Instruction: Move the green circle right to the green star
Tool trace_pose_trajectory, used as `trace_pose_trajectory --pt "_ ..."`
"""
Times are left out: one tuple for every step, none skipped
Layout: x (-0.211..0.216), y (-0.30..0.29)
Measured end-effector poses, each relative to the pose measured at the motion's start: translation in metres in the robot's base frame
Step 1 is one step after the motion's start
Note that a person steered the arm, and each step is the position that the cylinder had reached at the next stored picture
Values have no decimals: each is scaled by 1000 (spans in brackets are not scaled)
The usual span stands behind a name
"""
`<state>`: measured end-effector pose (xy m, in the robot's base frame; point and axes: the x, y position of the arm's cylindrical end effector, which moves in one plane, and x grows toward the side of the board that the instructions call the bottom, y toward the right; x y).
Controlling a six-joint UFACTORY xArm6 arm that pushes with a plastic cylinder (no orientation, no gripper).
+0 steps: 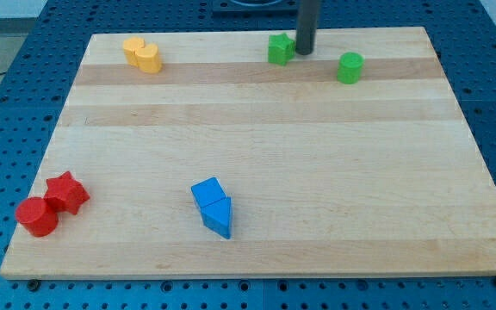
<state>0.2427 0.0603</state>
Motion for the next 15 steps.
trace_pose_trajectory --pt "16 23" --pt "15 19" --pt "15 19" --pt "15 13" --pt "15 13" --pt "24 -5" --pt "64 -7" --pt "102 -10" --pt "126 -14" --pt "129 61" --pt "80 76" --pt "58 83" --pt "52 100" --pt "30 99" --pt "44 113"
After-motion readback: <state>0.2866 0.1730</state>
